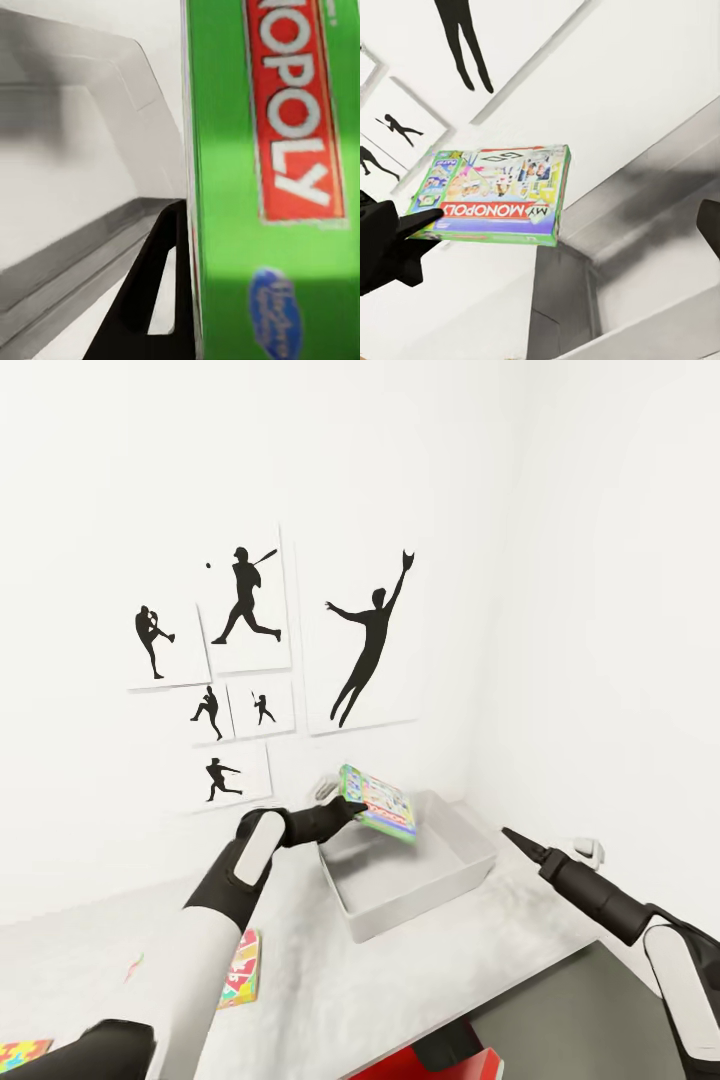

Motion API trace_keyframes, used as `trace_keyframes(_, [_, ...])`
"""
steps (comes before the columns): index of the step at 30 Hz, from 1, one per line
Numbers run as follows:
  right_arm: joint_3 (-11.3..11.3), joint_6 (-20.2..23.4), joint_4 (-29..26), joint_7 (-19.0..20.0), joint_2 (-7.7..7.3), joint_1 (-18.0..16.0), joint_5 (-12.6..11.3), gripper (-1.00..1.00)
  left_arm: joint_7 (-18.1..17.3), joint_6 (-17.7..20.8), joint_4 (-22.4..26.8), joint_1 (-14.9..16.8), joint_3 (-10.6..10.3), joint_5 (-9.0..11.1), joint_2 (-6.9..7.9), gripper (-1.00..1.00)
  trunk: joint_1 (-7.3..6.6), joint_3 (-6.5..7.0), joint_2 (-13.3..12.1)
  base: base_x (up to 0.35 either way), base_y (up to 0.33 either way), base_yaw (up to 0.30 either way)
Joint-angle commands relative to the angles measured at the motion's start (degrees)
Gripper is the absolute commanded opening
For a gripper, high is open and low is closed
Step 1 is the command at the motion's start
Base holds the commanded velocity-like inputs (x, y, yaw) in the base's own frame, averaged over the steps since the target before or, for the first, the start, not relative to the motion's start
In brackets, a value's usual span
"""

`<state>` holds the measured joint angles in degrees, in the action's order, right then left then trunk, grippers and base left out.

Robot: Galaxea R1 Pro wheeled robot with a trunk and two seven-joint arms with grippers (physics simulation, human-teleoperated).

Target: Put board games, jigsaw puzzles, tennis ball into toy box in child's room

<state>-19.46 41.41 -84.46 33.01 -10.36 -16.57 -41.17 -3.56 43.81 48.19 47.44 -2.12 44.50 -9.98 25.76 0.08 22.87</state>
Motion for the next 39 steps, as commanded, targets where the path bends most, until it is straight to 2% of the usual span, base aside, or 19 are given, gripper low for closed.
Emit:
trace_keyframes(1, [-0.2, 0.4, 0.0, 0.5, 0.0, 0.0, -0.2, 1.0, -0.3, -2.0, -2.0, 0.1, -0.3, 0.0, -0.01, -1.0, 0.02, -0.02, 0.1, 0.0, 0.0, 0.0])
trace_keyframes(6, [-0.3, 0.8, -0.1, 1.0, 0.02, 0.0, -0.2, 1.0, -0.2, -3.8, -4.0, 1.3, -0.7, 0.0, -0.01, -1.0, 0.02, -0.02, 0.1, 0.0, 0.0, 0.0])
trace_keyframes(20, [-0.4, 1.6, -0.2, 1.1, 0.0, 0.0, -0.2, 1.0, -0.1, -4.0, -4.3, 2.2, -0.9, 0.1, -0.01, -1.0, 0.02, -0.02, 0.1, 0.0, 0.0, 0.0])
trace_keyframes(23, [-0.6, 2.7, -0.2, 1.0, -0.01, 0.0, -0.2, 1.0, -0.1, -3.9, -4.4, 3.4, -0.9, 0.3, -0.01, -1.0, 0.02, -0.02, 0.1, 0.0, 0.0, 0.0])
trace_keyframes(26, [-1.5, 4.0, -0.2, 1.0, -0.01, 0.0, -0.2, 1.0, 0.0, -3.7, -4.5, 4.8, -0.9, 0.4, -0.01, -1.0, 0.02, -0.02, 0.1, 0.0, 0.0, 0.0])
trace_keyframes(33, [-5.5, 6.3, -0.2, 1.3, -0.02, 0.0, -0.2, 1.0, 0.4, -1.6, -4.5, 7.5, -1.0, 0.6, -0.01, -1.0, 0.02, -0.2, 0.1, 0.0, 0.0, 0.0])
trace_keyframes(39, [-6.6, 7.4, -0.2, 2.0, 0.0, 0.0, -0.2, 1.0, 0.5, -0.3, -4.5, 8.0, -1.0, 0.8, -0.01, -1.0, 0.02, -0.62, 0.1, 0.0, 0.0, 0.0])
